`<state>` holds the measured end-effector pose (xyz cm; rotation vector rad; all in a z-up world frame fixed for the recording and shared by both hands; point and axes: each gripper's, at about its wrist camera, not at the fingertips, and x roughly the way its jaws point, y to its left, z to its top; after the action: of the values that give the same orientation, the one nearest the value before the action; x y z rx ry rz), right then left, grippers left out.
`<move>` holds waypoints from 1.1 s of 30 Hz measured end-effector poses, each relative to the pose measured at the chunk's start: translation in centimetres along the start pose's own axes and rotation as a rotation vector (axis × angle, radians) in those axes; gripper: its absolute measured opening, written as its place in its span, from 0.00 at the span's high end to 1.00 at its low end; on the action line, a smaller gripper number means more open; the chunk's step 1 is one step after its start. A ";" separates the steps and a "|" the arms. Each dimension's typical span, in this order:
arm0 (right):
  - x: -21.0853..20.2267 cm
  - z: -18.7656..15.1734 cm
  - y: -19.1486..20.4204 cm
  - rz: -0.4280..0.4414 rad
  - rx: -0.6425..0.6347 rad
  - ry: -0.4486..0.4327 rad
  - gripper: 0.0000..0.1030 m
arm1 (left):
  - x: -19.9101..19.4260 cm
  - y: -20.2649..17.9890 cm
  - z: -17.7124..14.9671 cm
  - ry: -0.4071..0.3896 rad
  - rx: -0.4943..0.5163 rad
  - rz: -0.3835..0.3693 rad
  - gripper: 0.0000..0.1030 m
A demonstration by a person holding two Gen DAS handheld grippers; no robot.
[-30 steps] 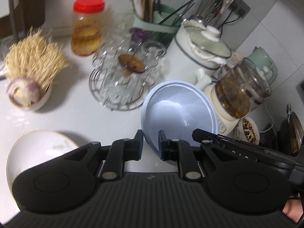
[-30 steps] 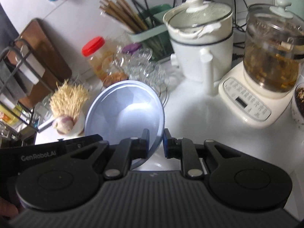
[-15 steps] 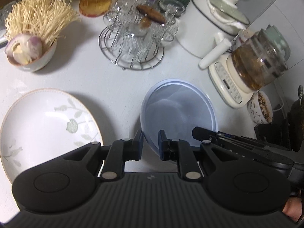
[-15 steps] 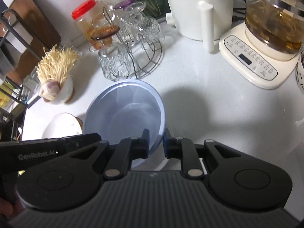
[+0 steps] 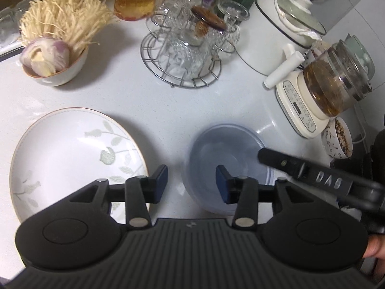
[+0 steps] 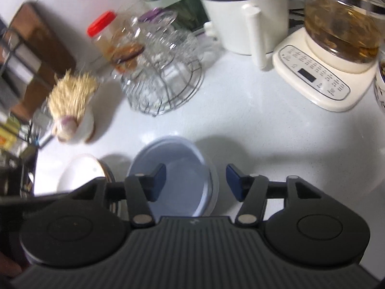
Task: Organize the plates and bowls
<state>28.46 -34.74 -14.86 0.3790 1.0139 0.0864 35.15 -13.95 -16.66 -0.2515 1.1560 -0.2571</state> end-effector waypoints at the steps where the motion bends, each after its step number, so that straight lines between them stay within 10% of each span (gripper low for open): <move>1: 0.1 0.2 -0.3 0.001 0.013 -0.008 0.44 | 0.0 0.2 0.0 -0.002 -0.008 0.001 0.49; 33: 4.7 -1.5 -5.0 0.096 0.226 0.142 0.62 | 3.0 -0.6 0.4 0.008 -0.087 0.034 0.49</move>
<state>29.19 -37.81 -21.13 0.6357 1.1498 0.0865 36.58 -15.48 -18.89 -0.3075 1.1795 -0.1782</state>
